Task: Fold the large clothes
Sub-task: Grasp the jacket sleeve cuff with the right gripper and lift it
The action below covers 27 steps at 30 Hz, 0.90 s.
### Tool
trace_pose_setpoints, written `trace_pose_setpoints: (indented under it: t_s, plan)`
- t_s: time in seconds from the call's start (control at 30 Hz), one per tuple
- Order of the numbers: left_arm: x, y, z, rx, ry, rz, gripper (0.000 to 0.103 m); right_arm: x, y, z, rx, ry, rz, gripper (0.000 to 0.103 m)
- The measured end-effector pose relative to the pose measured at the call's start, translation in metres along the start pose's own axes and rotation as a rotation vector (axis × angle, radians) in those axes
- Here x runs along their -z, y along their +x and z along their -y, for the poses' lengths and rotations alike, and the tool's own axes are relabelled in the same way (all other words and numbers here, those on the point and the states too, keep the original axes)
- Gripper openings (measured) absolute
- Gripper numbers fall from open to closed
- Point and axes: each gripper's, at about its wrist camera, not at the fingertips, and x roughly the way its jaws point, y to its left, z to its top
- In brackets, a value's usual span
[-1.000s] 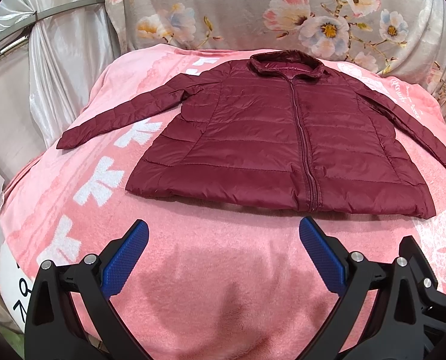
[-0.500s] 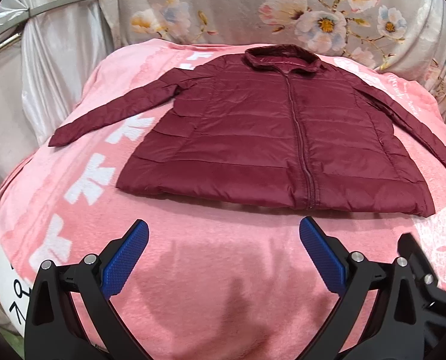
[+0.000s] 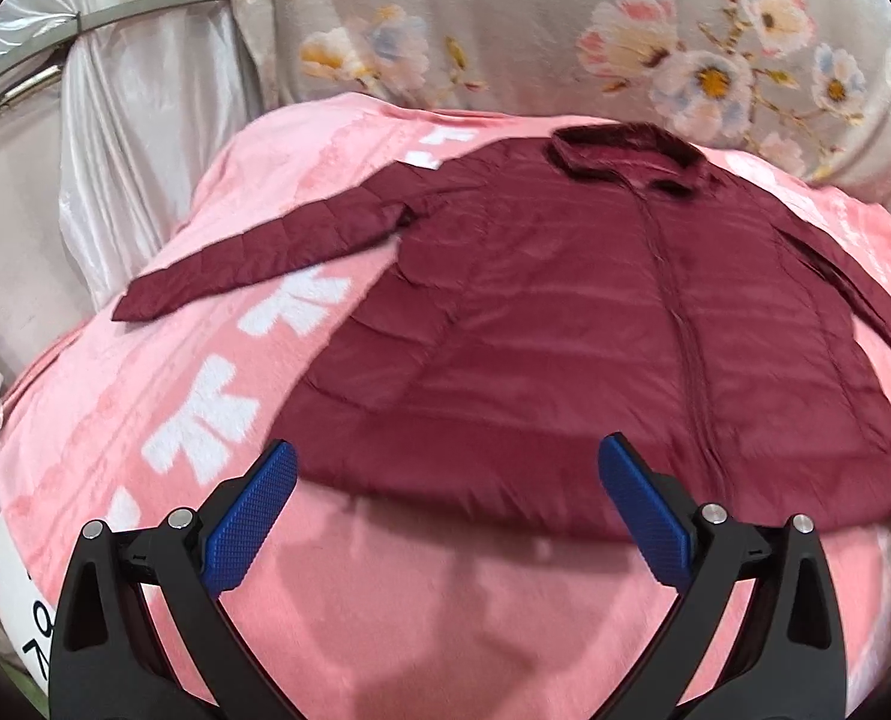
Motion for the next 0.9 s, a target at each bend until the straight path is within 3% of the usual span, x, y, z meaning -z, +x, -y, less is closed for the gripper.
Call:
trace_pose_setpoints:
  t_s: [0.1, 0.3, 0.43, 0.47, 0.53, 0.6, 0.63, 0.73, 0.83, 0.9]
  plan:
    - [-0.011, 0.018, -0.003, -0.004, -0.021, -0.021, 0.098, -0.024, 0.031, 0.045, 0.025, 0.11, -0.006, 0.098]
    - [-0.025, 0.051, -0.005, 0.005, -0.064, -0.051, 0.098, -0.046, 0.099, 0.122, -0.086, 0.448, -0.083, 0.098]
    - [-0.035, 0.072, -0.007, -0.013, -0.069, -0.07, 0.098, -0.058, 0.115, 0.145, -0.096, 0.55, -0.01, 0.097]
    - [-0.038, 0.077, -0.008, -0.011, -0.069, -0.075, 0.098, -0.062, 0.119, 0.148, -0.086, 0.56, -0.001, 0.092]
    - [-0.044, 0.087, -0.011, -0.024, -0.072, -0.095, 0.098, -0.074, 0.129, 0.155, -0.071, 0.585, 0.015, 0.068]
    - [-0.048, 0.096, -0.014, -0.063, -0.078, -0.112, 0.098, -0.087, 0.143, 0.164, -0.067, 0.625, 0.015, 0.02]
    - [-0.05, 0.101, -0.016, -0.077, -0.076, -0.118, 0.098, -0.095, 0.149, 0.167, -0.054, 0.645, 0.017, 0.013]
    - [-0.057, 0.11, -0.02, -0.112, -0.07, -0.112, 0.098, -0.131, 0.147, 0.147, -0.037, 0.577, 0.086, 0.01]
    - [-0.064, 0.114, -0.027, -0.14, -0.076, -0.097, 0.098, -0.182, 0.123, 0.078, -0.079, 0.341, 0.2, 0.009]
    - [-0.068, 0.119, -0.033, -0.15, -0.093, -0.092, 0.098, -0.21, 0.105, 0.01, -0.17, 0.167, 0.255, 0.008]
